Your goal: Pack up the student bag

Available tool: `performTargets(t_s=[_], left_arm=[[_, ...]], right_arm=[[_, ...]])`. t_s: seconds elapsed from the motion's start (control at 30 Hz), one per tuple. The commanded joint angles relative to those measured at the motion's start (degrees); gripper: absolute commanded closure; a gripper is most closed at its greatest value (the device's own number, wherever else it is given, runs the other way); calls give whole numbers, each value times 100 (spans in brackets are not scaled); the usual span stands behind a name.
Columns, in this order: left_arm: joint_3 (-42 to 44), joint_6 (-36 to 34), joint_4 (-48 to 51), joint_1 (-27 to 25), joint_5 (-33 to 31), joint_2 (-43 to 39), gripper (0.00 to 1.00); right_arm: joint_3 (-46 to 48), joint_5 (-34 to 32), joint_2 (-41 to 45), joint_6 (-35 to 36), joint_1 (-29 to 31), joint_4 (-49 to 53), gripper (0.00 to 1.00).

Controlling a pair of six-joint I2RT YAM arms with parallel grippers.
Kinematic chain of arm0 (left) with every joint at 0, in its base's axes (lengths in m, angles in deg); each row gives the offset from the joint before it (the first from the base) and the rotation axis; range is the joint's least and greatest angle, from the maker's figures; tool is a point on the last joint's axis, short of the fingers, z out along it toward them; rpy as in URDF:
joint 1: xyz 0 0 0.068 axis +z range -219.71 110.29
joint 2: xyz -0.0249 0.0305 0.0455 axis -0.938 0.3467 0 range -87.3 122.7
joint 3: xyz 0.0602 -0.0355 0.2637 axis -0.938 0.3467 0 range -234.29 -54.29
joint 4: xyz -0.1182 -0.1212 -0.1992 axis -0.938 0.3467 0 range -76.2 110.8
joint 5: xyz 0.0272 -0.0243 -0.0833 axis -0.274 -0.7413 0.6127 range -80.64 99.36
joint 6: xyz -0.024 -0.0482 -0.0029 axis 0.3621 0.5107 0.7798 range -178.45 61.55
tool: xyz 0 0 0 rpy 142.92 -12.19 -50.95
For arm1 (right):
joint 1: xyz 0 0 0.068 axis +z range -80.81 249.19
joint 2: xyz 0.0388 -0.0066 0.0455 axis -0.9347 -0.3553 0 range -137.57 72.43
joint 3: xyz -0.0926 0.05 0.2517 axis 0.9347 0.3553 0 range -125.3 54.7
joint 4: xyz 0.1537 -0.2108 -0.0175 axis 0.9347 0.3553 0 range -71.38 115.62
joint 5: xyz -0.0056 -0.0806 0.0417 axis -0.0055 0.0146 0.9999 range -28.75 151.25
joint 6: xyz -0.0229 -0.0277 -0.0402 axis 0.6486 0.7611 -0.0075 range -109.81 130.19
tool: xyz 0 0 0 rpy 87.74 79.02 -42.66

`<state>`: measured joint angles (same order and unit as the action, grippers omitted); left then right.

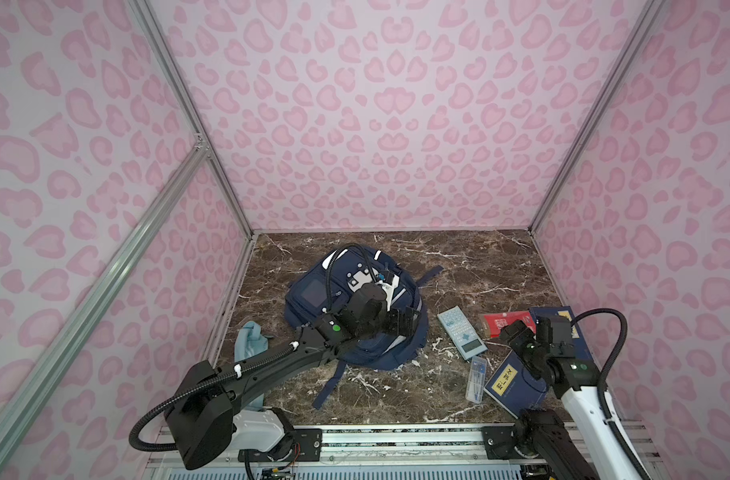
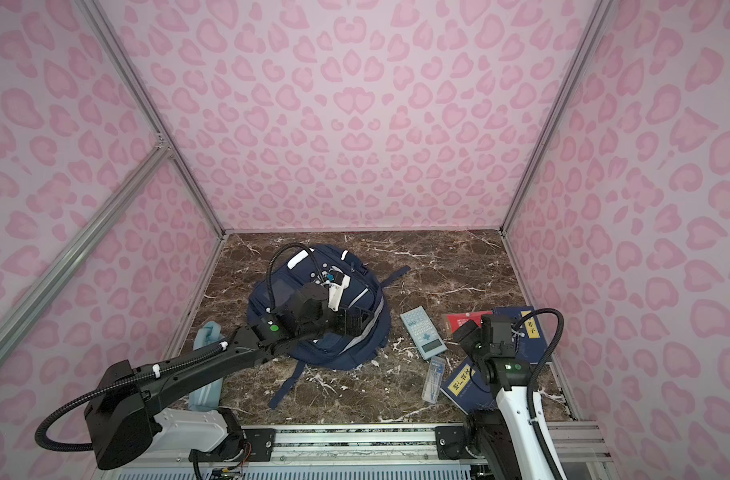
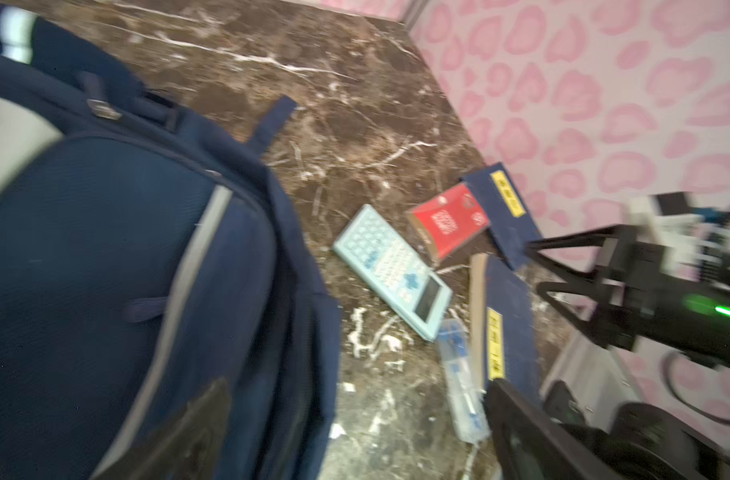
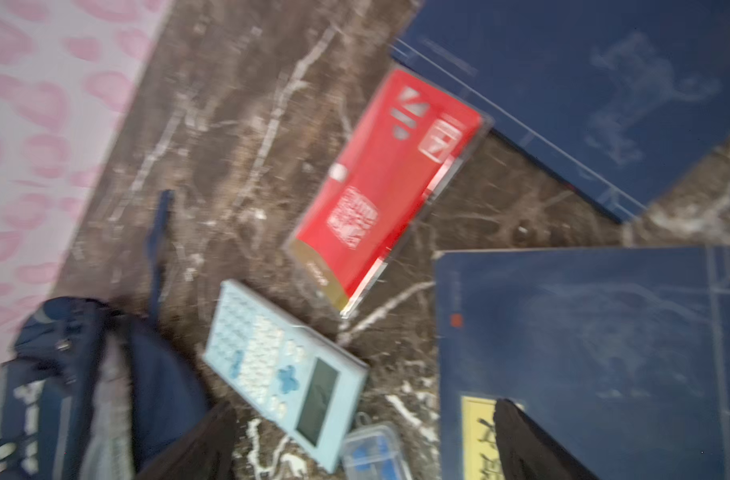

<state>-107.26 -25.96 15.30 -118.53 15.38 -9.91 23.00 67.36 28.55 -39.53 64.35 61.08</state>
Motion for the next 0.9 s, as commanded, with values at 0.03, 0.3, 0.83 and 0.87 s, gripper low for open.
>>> performTargets(t_s=[0.03, 0.3, 0.83, 0.87], left_arm=[[44, 39, -848, -5, 707, 121, 2], [-179, -522, -733, -258, 426, 40, 2], [-949, 471, -528, -380, 310, 1036, 7], [-1010, 463, -526, -419, 279, 1141, 8]], right_arm=[[-64, -406, -496, 391, -530, 974, 2], [270, -573, -684, 425, -1389, 582, 2], [622, -239, -1911, 689, -1619, -417, 2], [628, -169, -2008, 739, -1511, -477, 3]])
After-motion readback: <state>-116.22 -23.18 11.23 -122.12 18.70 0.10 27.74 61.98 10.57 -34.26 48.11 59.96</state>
